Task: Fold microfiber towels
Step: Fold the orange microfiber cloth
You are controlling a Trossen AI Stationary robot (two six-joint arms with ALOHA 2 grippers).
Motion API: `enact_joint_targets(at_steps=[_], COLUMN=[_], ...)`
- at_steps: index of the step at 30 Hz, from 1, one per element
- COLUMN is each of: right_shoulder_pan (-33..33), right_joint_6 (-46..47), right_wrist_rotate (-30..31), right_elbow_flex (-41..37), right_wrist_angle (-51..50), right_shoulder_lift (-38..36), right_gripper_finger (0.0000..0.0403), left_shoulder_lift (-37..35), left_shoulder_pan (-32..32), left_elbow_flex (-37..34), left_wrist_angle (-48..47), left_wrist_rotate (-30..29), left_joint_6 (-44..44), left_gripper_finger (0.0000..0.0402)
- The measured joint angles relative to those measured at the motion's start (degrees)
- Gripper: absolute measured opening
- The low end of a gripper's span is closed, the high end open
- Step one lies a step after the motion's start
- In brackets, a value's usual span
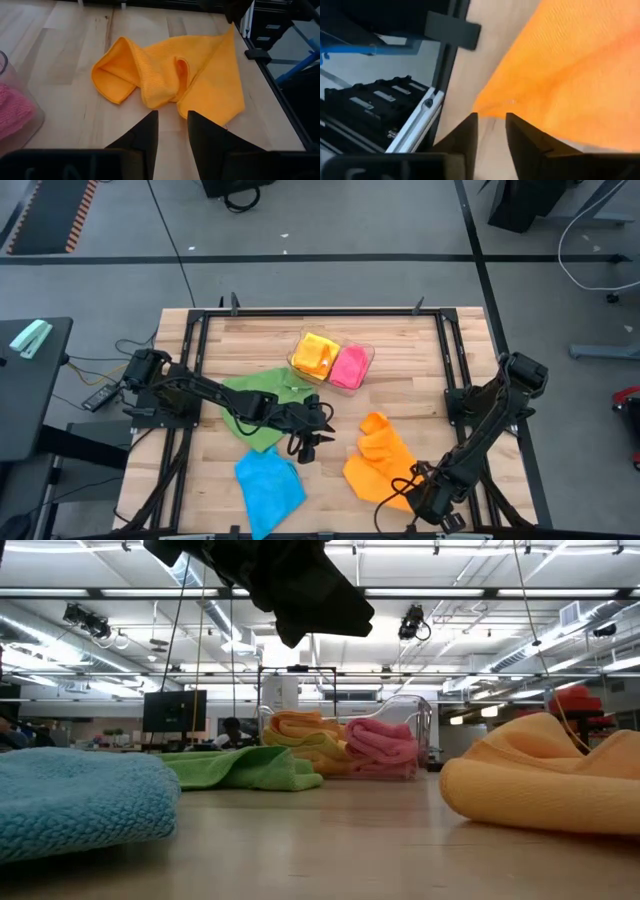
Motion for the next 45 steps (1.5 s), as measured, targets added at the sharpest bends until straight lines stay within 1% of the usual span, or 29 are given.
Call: enact_joint_targets(at_steps=[2, 3, 5, 7, 9, 10, 12, 16, 19, 23, 25, 28, 31, 33, 36, 37, 38, 42, 45], right_shoulder_pan=[-0.03, -0.34, -1.03, -2.15, -3.53, -4.3, -6.17, -10.46, -12.83, -14.28, -14.56, -14.41, -13.93, -13.86, -13.86, -13.9, -13.9, -13.88, -14.18], right_joint_6=[0.35, 0.29, -0.64, -2.04, -3.46, -4.19, -5.68, -8.86, -11.36, -15.64, -17.84, -20.21, -22.11, -23.37, -23.63, -23.64, -23.67, -24.35, -27.23], right_wrist_rotate=[-0.48, 0.56, 6.19, 14.79, 21.61, 23.87, 26.24, 26.63, 26.54, 26.09, 24.64, 23.84, 23.86, 23.83, 23.84, 23.86, 24.19, 26.74, 30.12], right_elbow_flex=[0.0, 0.0, 0.0, 0.0, 0.0, 0.0, -0.32, -3.6, -6.84, -9.98, -10.81, -10.99, -11.02, -11.02, -11.02, -11.02, -11.02, -8.99, -6.44], right_wrist_angle=[-1.72, -2.75, -5.78, -9.0, -10.91, -11.61, -11.66, -10.28, -4.58, 3.32, 5.53, 8.61, 10.61, 11.36, 11.32, 11.32, 11.35, 9.58, 8.7], right_shoulder_lift=[-0.6, -1.02, -1.9, -2.58, -2.88, -2.89, -2.9, -2.91, -2.91, -2.89, -2.89, -2.89, -2.89, -2.89, -2.89, -2.89, -2.89, -2.87, -2.87], right_gripper_finger=[0.0127, 0.0133, 0.0139, 0.014, 0.0139, 0.0137, 0.0135, 0.0134, 0.014, 0.0155, 0.0161, 0.0159, 0.0133, 0.01, 0.0038, 0.0021, 0.0012, 0.001, 0.001], left_shoulder_lift=[0.0, 0.0, 0.0, 0.0, 0.0, 0.0, 0.0, 0.0, 0.0, 0.0, 0.0, 0.0, 0.0, 0.0, 0.0, 0.0, 0.0, 0.0, 0.0], left_shoulder_pan=[-0.02, -0.02, 0.09, 0.09, 0.09, 0.09, 0.09, 0.11, 0.11, 0.12, 0.13, 0.13, 0.12, 0.11, 0.11, 0.11, 0.11, 0.11, 0.11], left_elbow_flex=[0.0, 0.0, 0.0, 0.0, 0.0, 0.0, 0.0, 0.0, 0.0, 0.0, 0.0, 0.0, 0.0, 0.0, 0.0, 0.0, 0.0, 0.0, 0.0], left_wrist_angle=[0.0, 0.01, 0.0, 0.0, 0.0, 0.0, -0.02, -0.04, -0.06, -0.07, -0.07, -0.07, -0.08, -0.07, -0.07, -0.09, -0.09, -0.07, -0.05], left_wrist_rotate=[-0.01, 0.0, 0.01, -0.01, -0.01, -0.01, 0.01, 0.01, 0.0, 0.01, -0.01, 0.01, 0.0, -0.01, 0.01, 0.01, 0.0, 0.0, -0.01], left_joint_6=[0.03, 0.03, 0.01, -0.01, 0.01, 0.0, 0.01, 0.01, 0.01, 0.0, 0.03, 0.03, 0.03, 0.03, 0.05, 0.05, 0.05, 0.09, 0.23], left_gripper_finger=[0.0114, 0.0113, 0.0111, 0.0109, 0.0107, 0.0106, 0.0105, 0.0105, 0.0103, 0.0103, 0.0102, 0.0099, 0.0099, 0.01, 0.01, 0.0099, 0.0098, 0.0094, 0.0095])
